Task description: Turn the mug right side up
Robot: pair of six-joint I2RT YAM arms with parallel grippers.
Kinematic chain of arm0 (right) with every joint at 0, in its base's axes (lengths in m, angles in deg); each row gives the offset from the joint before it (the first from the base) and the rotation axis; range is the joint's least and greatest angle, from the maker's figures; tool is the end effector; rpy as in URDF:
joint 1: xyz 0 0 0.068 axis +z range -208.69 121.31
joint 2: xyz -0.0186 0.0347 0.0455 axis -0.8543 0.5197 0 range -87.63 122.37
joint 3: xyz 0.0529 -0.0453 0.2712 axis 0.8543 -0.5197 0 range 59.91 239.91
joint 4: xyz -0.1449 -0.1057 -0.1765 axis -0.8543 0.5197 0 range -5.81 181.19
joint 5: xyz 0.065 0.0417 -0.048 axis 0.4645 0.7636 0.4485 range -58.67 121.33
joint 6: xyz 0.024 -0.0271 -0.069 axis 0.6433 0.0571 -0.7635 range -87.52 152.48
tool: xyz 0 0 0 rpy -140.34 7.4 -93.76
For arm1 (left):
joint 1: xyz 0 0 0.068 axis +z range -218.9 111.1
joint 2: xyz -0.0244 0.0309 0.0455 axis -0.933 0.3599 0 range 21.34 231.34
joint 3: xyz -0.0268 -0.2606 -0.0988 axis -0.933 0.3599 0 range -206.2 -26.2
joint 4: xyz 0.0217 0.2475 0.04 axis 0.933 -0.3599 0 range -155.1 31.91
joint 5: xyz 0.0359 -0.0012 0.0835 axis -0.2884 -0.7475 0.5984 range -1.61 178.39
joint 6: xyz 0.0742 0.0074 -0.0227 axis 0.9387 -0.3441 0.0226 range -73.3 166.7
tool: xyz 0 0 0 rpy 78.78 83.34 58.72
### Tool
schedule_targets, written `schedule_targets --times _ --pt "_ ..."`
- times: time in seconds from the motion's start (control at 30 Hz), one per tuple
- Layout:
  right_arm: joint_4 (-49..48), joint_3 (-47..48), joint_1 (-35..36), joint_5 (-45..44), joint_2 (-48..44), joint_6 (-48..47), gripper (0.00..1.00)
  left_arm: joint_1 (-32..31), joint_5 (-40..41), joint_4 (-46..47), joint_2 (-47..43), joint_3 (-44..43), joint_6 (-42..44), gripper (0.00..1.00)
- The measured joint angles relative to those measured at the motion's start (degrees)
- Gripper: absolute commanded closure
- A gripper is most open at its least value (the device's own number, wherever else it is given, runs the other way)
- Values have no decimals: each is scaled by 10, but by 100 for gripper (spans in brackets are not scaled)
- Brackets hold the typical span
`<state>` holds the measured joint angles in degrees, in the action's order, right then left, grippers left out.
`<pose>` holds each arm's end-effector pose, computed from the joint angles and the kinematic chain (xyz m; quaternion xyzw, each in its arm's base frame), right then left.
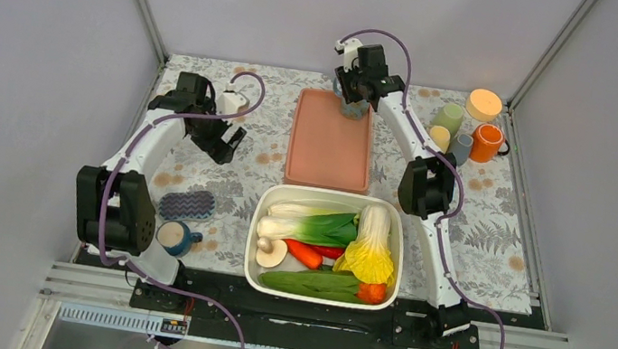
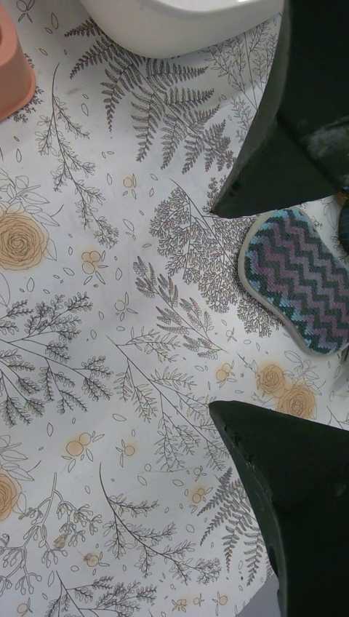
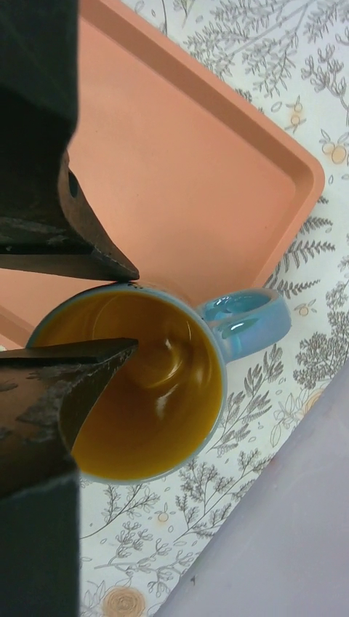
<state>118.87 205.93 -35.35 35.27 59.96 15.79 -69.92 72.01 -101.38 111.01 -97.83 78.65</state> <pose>0.5476 0.2415 0.2295 -0.3197 0.8323 0.0568 0.4492 0.3258 -0.0245 0.2485 0.3059 0.9095 -0.0676 0.2731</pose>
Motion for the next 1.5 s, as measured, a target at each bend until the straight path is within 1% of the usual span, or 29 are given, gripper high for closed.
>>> schedule_targets --times 0.13,0.2,0.3,0.37,0.4,0.47,0.6,0.67,0.77,0.87,0.97,1.03,1.13,1.2,1.33,1.5 --pt "-6 -7 -1 -25 0 3 40 0 0 -9 -3 -2 8 1" --pt "-7 -16 -2 -26 -5 5 31 1 2 -22 -3 -9 22 3" --pt "-6 -38 -2 -7 -23 8 17 3 15 -66 -3 -28 63 7" --pt "-1 -50 -2 8 -41 12 5 5 35 -98 -4 -38 101 8" --pt "3 -55 -2 17 -51 15 1 7 49 -112 -5 -38 122 8" --pt "8 -75 -2 35 -85 16 0 13 80 -144 -8 -35 163 8" --pt "9 -121 1 61 -167 16 1 37 155 -176 -44 19 244 7" --pt "6 -152 3 69 -217 16 1 47 191 -191 -67 47 269 5" --pt "-2 -209 12 78 -294 18 1 64 222 -203 -80 51 278 4" --pt "-18 -285 27 78 -366 19 1 101 222 -202 -80 33 265 4" --pt "-40 -368 40 83 -424 19 1 151 210 -188 -91 23 265 2" --pt "-52 -426 44 94 -455 19 0 171 209 -177 -113 40 286 1" --pt "-57 -487 45 108 -479 22 0 195 209 -181 -139 73 340 1" --pt "-63 -516 45 111 -487 26 1 205 207 -192 -127 69 360 1" --pt "-64 -558 45 112 -500 32 1 226 187 -211 -90 50 364 1" --pt "-66 -574 45 112 -506 40 1 242 165 -209 -72 59 350 1"
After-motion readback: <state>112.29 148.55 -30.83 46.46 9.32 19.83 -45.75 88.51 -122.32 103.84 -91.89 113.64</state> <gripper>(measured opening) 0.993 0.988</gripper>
